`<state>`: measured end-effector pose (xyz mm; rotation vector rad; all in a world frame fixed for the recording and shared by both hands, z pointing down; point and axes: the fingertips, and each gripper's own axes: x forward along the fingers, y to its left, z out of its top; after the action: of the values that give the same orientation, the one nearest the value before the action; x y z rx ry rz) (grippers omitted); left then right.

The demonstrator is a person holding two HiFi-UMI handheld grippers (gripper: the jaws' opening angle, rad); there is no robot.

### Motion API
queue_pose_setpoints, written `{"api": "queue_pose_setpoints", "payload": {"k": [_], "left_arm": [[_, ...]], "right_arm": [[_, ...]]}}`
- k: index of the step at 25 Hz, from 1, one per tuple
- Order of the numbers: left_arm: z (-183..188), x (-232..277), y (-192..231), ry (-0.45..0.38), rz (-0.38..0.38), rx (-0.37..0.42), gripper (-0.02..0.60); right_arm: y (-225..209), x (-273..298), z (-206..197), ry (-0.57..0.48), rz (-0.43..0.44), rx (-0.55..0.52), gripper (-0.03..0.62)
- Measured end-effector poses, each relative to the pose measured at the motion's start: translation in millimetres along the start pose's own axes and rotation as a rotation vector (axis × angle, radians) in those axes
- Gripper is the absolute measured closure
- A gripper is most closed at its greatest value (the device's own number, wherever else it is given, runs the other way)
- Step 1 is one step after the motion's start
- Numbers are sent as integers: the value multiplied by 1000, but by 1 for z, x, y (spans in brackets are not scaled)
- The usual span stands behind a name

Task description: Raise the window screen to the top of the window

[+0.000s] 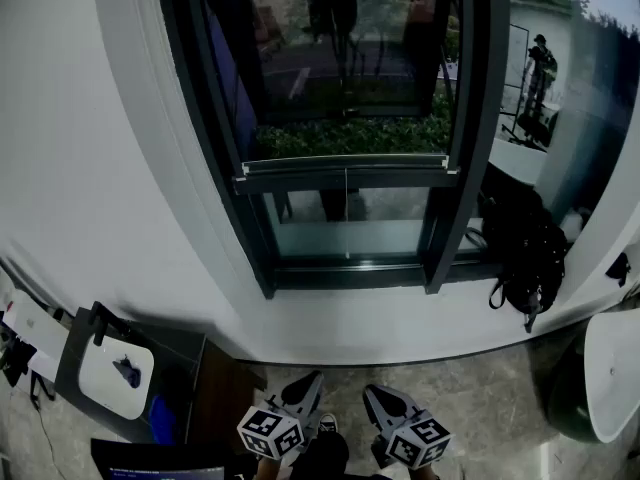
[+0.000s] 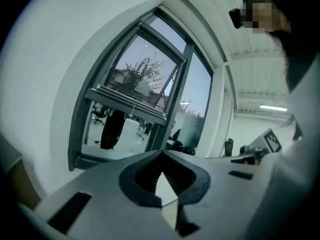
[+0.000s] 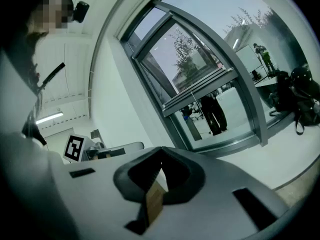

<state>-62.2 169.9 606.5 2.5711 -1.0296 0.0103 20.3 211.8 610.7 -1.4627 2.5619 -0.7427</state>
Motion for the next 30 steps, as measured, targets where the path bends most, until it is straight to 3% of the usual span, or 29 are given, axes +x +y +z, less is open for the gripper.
{"api": "queue_pose_setpoints", "payload": {"k": [9, 16, 21, 24, 30], "left_arm": [[96, 94, 128, -63, -43, 19, 581], [172, 175, 184, -110, -43, 189, 581], [231, 239, 216, -159, -18, 301, 581], [255, 276, 233, -124, 31, 421, 581], [293, 340, 249, 2, 86, 806, 581]], "right_arm": [[-33, 142, 66, -36, -14, -8, 586], [-89, 207, 138, -48, -8, -143, 585], [-137, 258, 213, -49, 21, -315, 585], [-164, 287, 256, -34, 60, -405, 585], [-214, 331, 322, 39, 80, -731, 583]]}}
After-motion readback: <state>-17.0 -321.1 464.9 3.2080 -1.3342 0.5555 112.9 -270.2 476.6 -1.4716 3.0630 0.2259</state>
